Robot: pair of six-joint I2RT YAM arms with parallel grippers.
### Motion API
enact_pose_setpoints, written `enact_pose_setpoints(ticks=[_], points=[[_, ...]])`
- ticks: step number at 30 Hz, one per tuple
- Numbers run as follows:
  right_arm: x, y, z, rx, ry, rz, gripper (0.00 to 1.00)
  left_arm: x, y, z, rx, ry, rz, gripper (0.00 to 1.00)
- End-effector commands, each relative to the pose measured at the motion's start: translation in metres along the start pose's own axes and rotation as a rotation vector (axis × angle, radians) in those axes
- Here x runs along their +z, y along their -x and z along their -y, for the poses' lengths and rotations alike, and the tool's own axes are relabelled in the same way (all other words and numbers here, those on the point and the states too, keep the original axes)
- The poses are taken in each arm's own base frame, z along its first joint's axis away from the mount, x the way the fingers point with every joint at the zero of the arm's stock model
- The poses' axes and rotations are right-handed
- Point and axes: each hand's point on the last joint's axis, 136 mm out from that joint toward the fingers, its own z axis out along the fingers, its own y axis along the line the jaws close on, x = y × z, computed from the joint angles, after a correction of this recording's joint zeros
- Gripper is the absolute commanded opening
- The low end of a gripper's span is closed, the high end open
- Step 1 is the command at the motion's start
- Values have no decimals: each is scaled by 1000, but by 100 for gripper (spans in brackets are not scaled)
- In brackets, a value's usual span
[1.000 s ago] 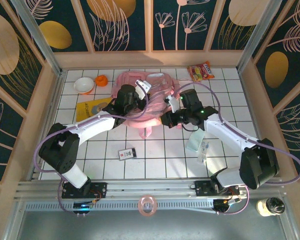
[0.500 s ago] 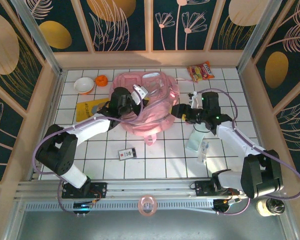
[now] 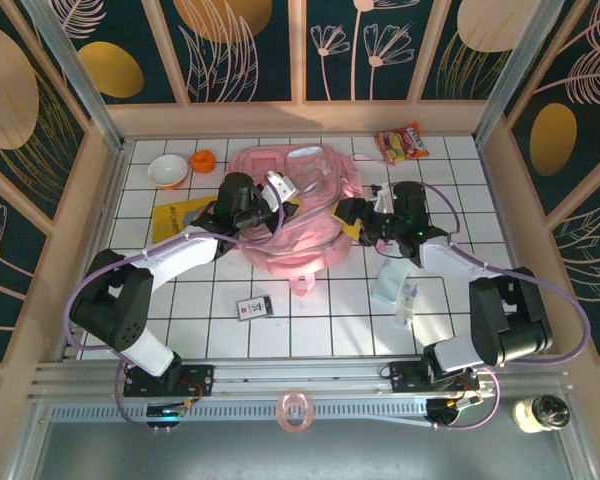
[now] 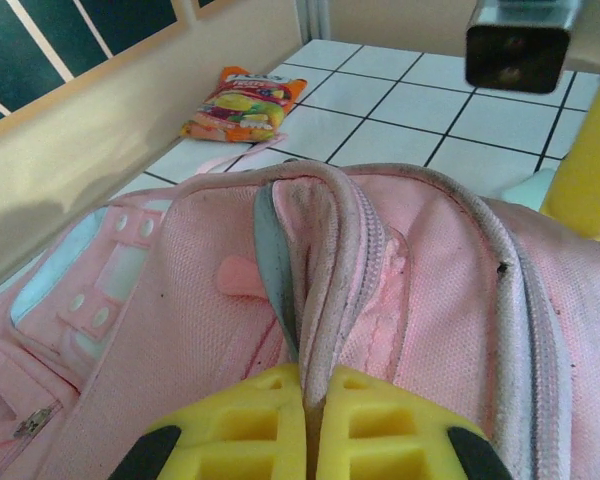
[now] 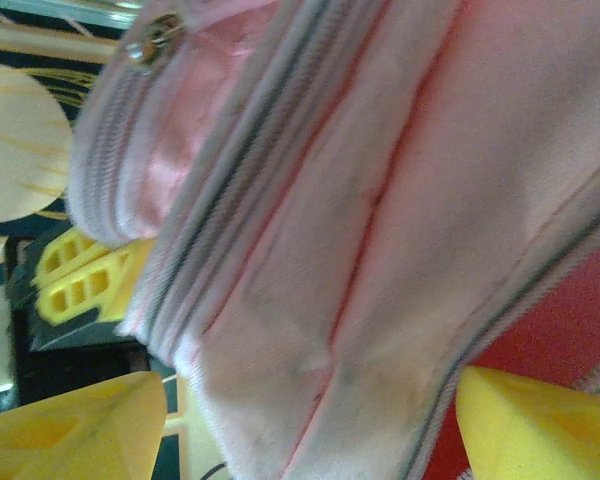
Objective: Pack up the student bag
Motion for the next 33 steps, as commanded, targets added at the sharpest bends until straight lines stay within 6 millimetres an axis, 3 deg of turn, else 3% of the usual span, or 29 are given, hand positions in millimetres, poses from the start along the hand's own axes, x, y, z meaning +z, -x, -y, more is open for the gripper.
enact_pose_setpoints(ticks=[1, 4, 9, 11, 16, 19, 24, 26, 28, 33], points=[[8, 7, -12, 17, 21, 38, 78, -19, 63, 5, 102, -26, 200, 0], [14, 9, -22, 19, 54, 59, 72, -16, 57, 8, 101, -52, 190, 0], [15, 12, -32, 63, 107, 146, 19, -7, 49, -15, 72, 61, 142, 0], [14, 9, -37, 80, 127, 183, 10, -3, 43, -33, 51, 135, 102, 0], [16, 4, -54, 81, 137, 281, 2, -10, 35, -66, -22, 268, 61, 3], [18, 1, -68, 80, 172, 326, 0, -26, 38, -66, -81, 298, 31, 23], [27, 1, -79, 102, 185, 383, 0, -74, 36, -59, -286, 369, -15, 41], [32, 0, -84, 104, 189, 394, 0, -95, 33, -53, -398, 401, -14, 43], [38, -2, -89, 105, 188, 407, 0, -110, 15, -35, -531, 384, -22, 44], [48, -3, -95, 117, 189, 428, 0, -118, -15, 25, -743, 290, -75, 44]])
